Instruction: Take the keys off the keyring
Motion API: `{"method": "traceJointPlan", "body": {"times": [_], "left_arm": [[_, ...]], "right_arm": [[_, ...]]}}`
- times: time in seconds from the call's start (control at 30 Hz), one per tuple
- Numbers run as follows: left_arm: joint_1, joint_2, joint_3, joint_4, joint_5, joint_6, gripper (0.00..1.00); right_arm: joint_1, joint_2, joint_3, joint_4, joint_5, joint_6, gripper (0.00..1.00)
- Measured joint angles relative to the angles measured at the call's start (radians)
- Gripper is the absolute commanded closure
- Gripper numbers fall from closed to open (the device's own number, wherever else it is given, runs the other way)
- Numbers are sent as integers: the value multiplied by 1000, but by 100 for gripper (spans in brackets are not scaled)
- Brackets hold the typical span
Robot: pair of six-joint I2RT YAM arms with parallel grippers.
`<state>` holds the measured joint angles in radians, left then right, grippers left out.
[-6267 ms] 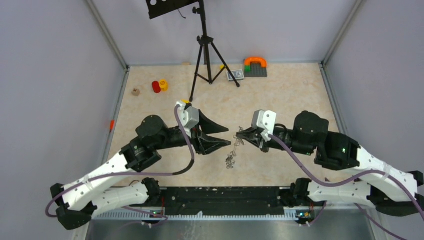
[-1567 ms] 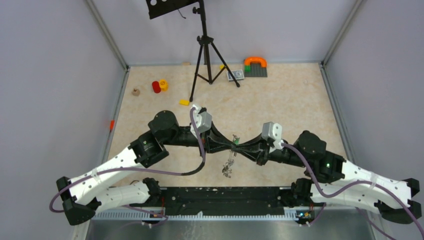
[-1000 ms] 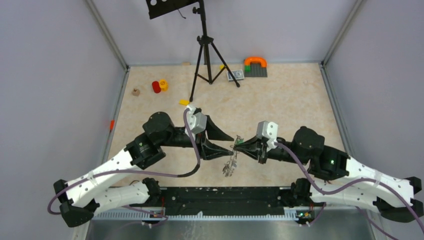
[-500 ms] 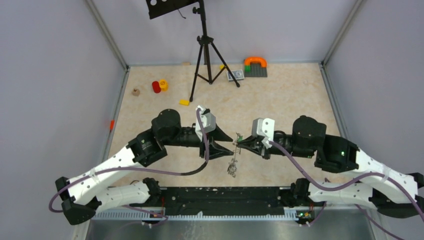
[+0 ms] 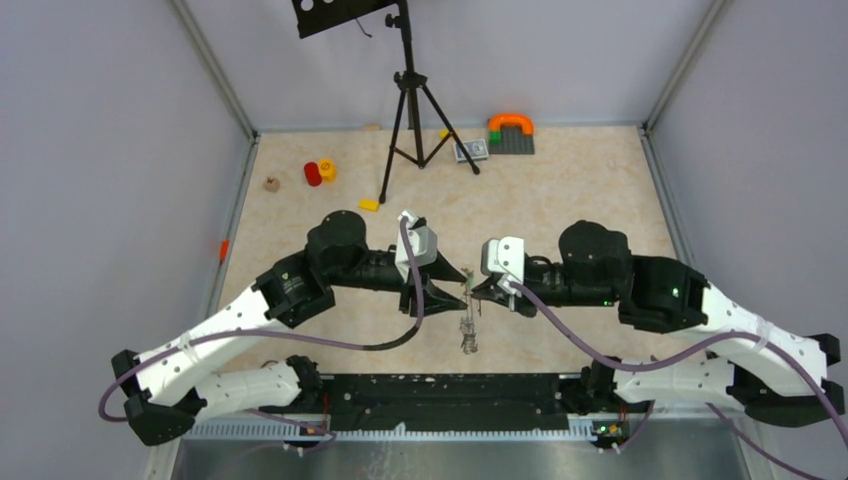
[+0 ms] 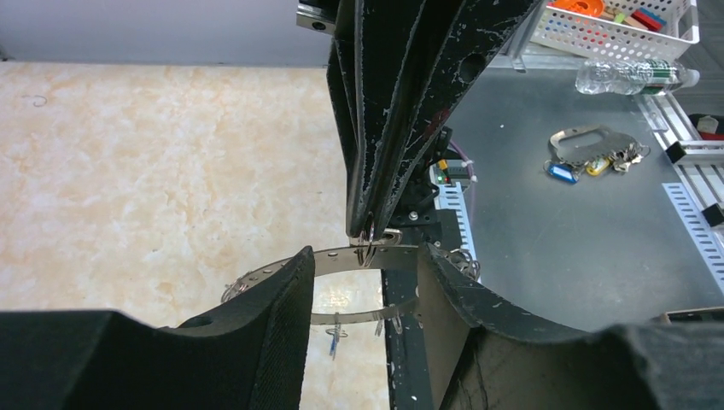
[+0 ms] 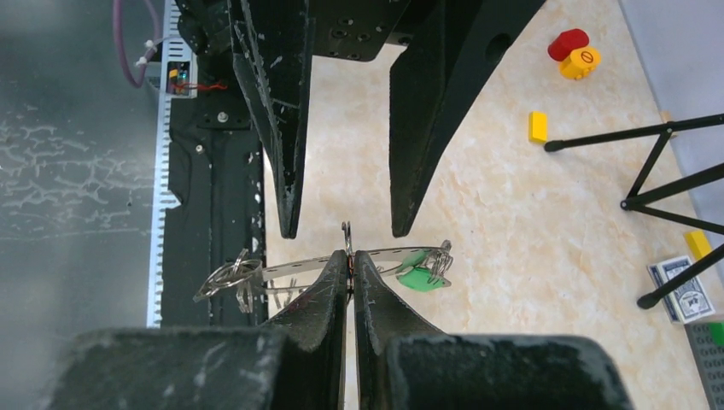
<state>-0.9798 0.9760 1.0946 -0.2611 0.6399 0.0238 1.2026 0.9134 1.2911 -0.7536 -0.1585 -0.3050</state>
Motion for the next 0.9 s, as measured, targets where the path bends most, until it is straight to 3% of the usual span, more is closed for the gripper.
{"method": "traceJointPlan", "body": {"times": [0.43, 0.77, 0.9], "left_arm": [[0, 52, 49, -83, 34, 51, 58], [1, 74, 73, -120, 47, 79, 86], [2, 83, 86, -144, 53, 86, 77]], "right_arm": [[0, 50, 41, -41, -2, -2, 100], [0, 71, 43, -65, -4, -2, 100], [0, 71, 53, -85, -2, -3, 100]]}}
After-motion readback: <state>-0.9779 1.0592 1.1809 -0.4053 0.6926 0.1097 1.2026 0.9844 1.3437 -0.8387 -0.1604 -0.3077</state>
